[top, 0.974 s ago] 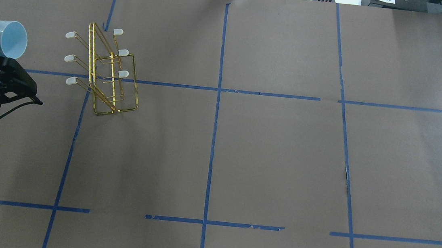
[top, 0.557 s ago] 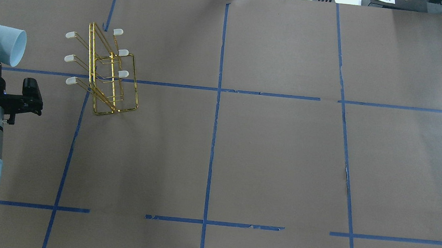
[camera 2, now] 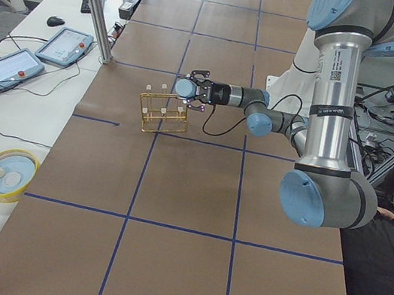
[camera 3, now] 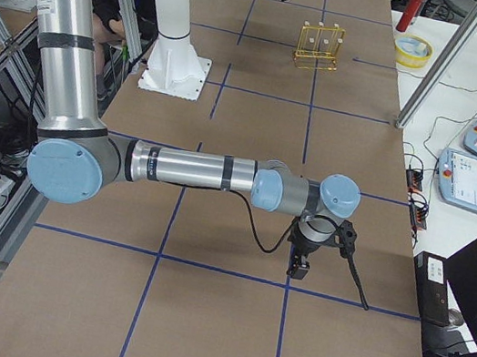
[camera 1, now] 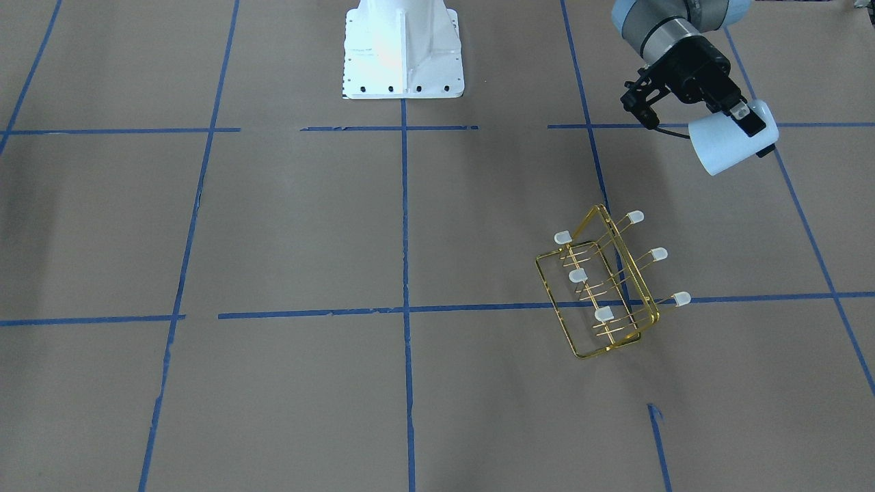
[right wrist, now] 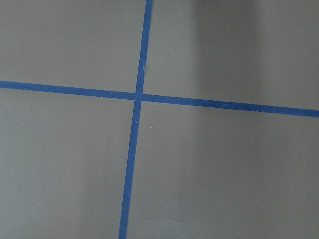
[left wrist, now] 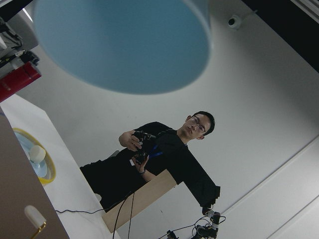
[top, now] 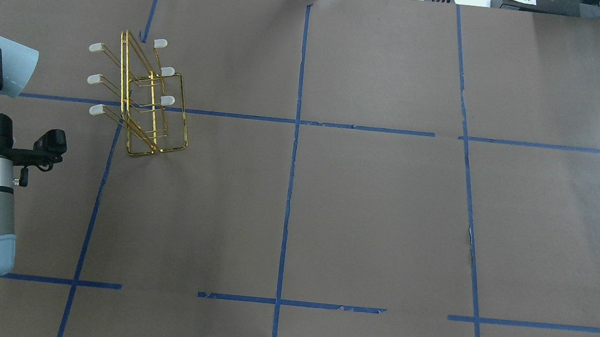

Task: Hang cup on cup holder
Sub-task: 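Carry the tilted cup to a white peg on the gold rack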

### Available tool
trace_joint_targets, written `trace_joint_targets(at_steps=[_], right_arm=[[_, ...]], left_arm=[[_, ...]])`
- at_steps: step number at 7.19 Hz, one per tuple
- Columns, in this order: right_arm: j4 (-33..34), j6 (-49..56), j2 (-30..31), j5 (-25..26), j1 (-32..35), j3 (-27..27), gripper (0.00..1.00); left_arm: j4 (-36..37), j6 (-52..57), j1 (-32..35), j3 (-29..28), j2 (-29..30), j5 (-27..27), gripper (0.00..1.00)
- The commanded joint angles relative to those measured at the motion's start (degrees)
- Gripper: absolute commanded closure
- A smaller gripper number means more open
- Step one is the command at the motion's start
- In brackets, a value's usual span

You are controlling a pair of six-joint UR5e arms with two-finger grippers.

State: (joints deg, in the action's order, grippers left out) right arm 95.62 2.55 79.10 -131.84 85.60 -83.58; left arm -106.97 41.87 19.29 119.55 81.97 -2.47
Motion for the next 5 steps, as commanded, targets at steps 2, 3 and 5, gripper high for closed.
trace_joint_targets(at_steps=[2, 3, 5], right_arm=[[0.00, 0.00, 0.00, 0.00, 0.00, 0.00, 0.00], [0.00, 0.00, 0.00, 0.00, 0.00, 0.00, 0.00], [0.00, 0.00, 0.00, 0.00, -0.09, 0.00, 0.00]], left_arm=[[1.06, 1.81, -2.67, -4.74, 0.99, 1.07, 1.00], [1.06, 1.90, -2.94, -7.03, 2.13, 1.76, 1.00], [1.06, 1.81, -2.94, -11.78, 5.55, 2.74, 1.00]])
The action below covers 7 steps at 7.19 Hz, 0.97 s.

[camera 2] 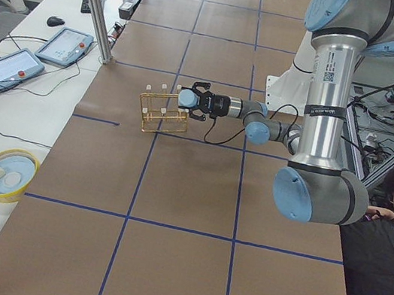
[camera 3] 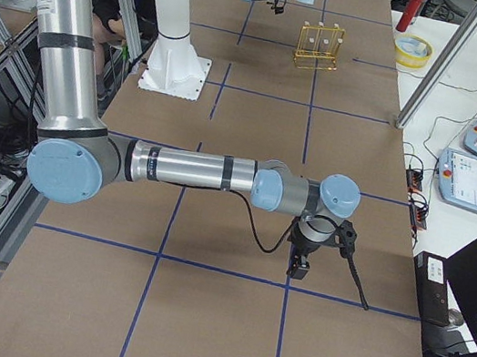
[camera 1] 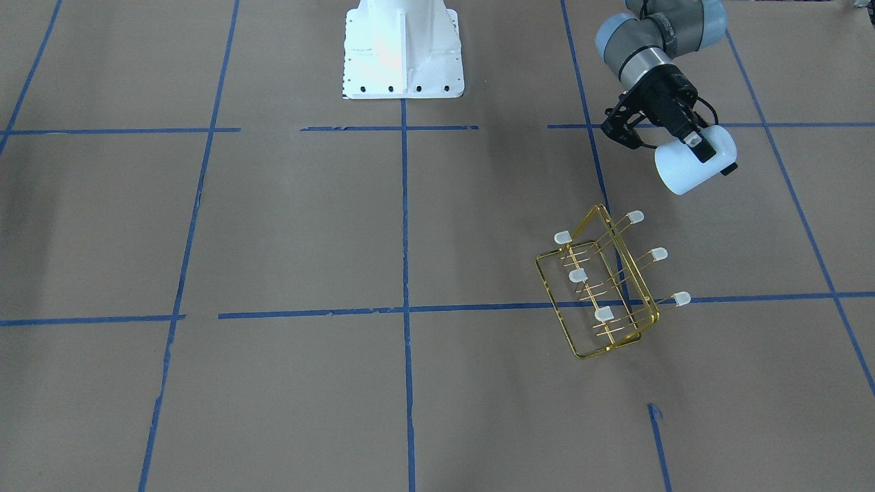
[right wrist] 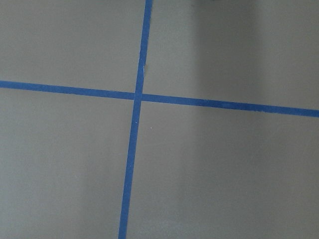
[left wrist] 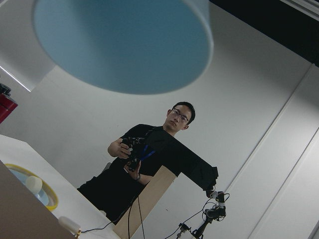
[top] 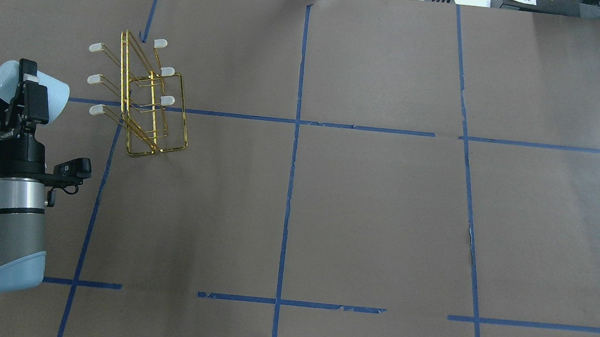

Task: Hang cup on cup holder
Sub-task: 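Carry the tilted cup to a white peg on the gold rack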

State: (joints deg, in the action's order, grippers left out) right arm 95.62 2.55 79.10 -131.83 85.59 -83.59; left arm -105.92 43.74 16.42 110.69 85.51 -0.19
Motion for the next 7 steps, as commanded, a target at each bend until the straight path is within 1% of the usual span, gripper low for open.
trace_joint_targets(at_steps=[1, 2, 4, 7], right_arm=[[0.00, 0.00, 0.00, 0.00, 0.02, 0.00, 0.00], [0.00, 0.00, 0.00, 0.00, 0.02, 0.00, 0.00], [0.00, 0.00, 0.00, 0.00, 0.02, 0.00, 0.00], [0.00, 0.00, 0.00, 0.00, 0.02, 0.00, 0.00]], left_arm=[[-0.33, -0.23, -0.07, -4.59, 3.24, 1.23, 1.00], [-0.42, -0.32, -0.07, -5.65, 3.86, 1.24, 1.00], [-0.51, -1.98, -0.07, -9.86, 6.67, 2.38, 1.00], [-0.34, -2.25, -0.77, -11.19, 6.95, 2.38, 1.00]])
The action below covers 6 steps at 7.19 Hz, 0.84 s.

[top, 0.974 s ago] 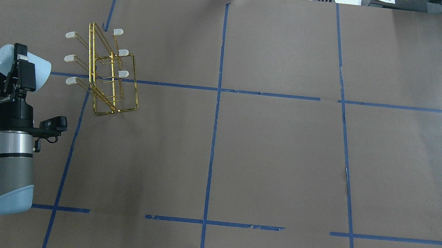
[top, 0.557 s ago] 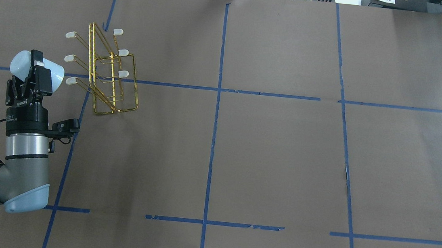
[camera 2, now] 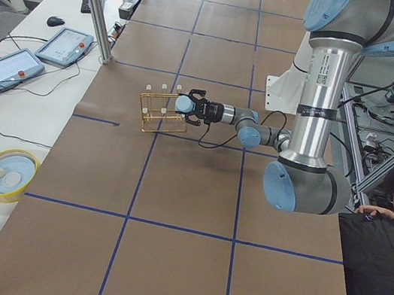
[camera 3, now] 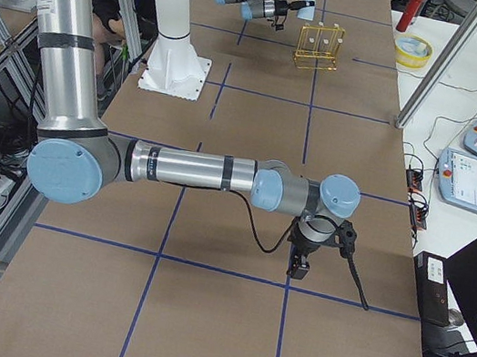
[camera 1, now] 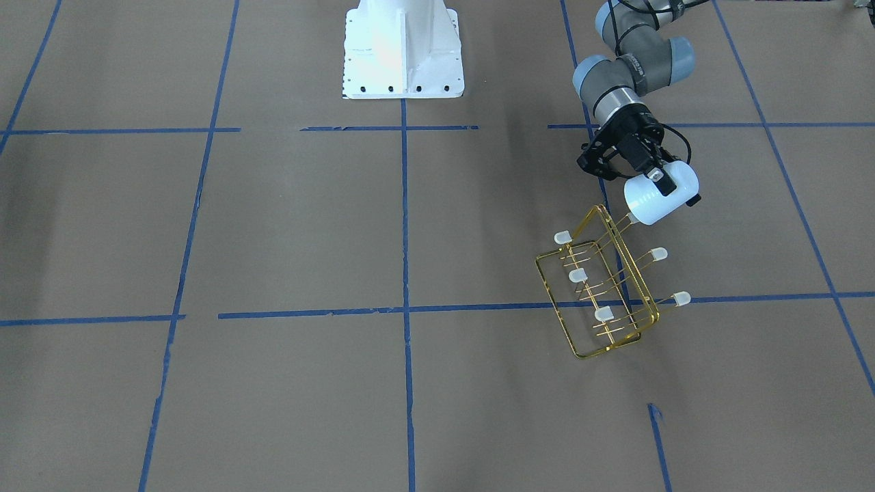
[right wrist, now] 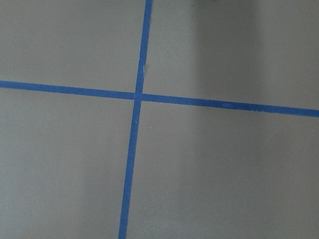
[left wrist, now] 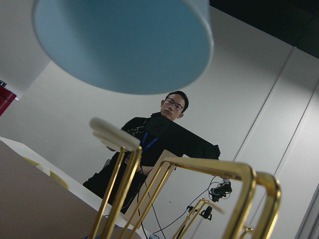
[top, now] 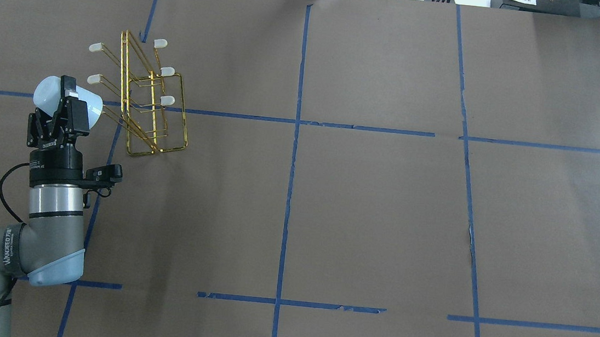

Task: Hang cup on cup holder
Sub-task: 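Carry the tilted cup to a white peg on the gold rack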

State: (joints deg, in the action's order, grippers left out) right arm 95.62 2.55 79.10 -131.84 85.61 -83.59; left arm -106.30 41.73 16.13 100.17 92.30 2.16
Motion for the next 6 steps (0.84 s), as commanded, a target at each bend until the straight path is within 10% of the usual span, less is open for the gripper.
trace_joint_targets(at_steps=[1, 6], right_arm=[[0.00, 0.00, 0.00, 0.00, 0.00, 0.00, 0.00], [0.00, 0.00, 0.00, 0.00, 0.00, 0.00, 0.00]], left_arm=[[0.04, -0.33, -0.92, -0.76, 0.60, 0.03, 1.00], [0.30, -1.82, -1.27, -5.77, 3.94, 0.12, 1.00]])
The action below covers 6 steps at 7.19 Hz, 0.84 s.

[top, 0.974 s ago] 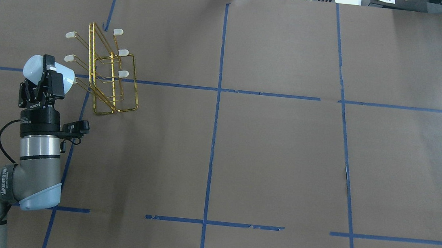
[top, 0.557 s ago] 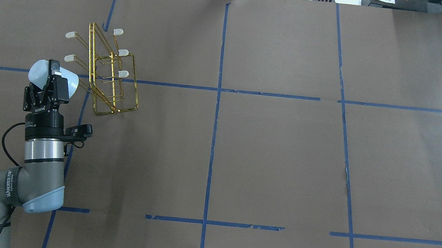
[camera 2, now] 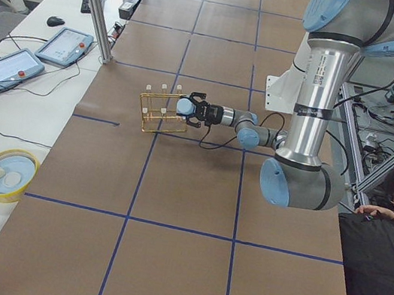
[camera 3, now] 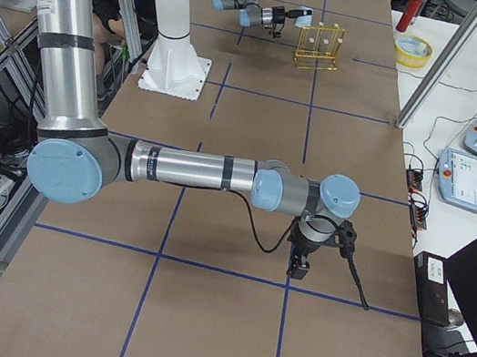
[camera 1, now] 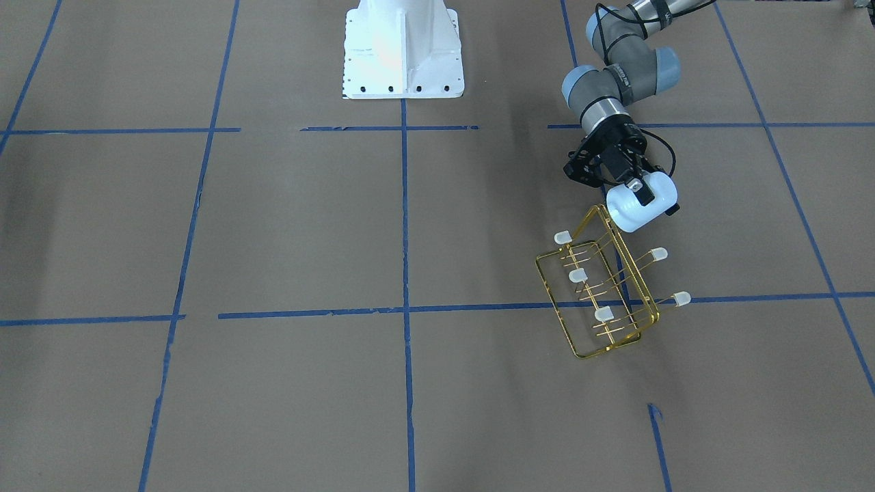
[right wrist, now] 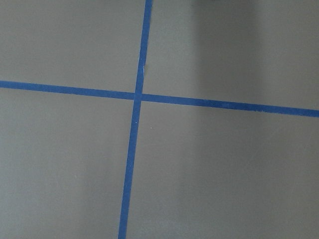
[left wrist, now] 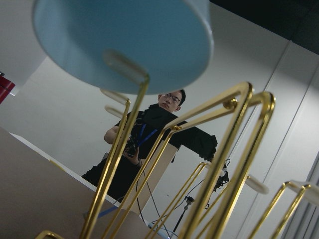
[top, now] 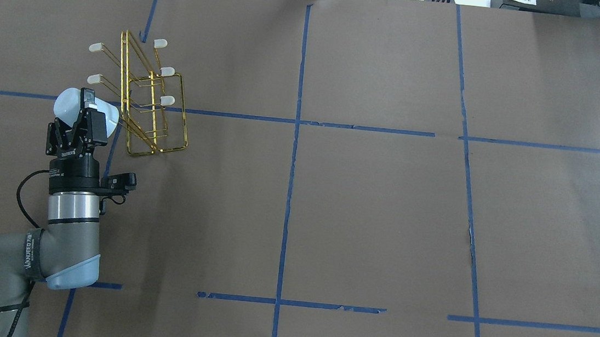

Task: Hang cup on cup holder
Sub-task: 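Carry the tilted cup to a white peg on the gold rack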

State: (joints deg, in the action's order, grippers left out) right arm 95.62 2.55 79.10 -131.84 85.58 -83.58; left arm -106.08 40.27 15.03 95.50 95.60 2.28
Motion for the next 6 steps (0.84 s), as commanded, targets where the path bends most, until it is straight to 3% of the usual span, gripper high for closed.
trace_joint_targets(at_steps=[1, 5, 6], right_arm=[[0.00, 0.00, 0.00, 0.00, 0.02, 0.00, 0.00], [0.00, 0.00, 0.00, 0.00, 0.02, 0.00, 0.00], [0.00, 0.00, 0.00, 0.00, 0.02, 0.00, 0.00]], left_arm=[[0.17, -0.36, -0.17, -1.36, 0.90, 0.00, 1.00], [0.17, -0.36, -0.79, -2.69, 1.78, 0.00, 1.00], [0.17, -0.45, -0.79, -2.69, 1.69, -0.08, 0.01]])
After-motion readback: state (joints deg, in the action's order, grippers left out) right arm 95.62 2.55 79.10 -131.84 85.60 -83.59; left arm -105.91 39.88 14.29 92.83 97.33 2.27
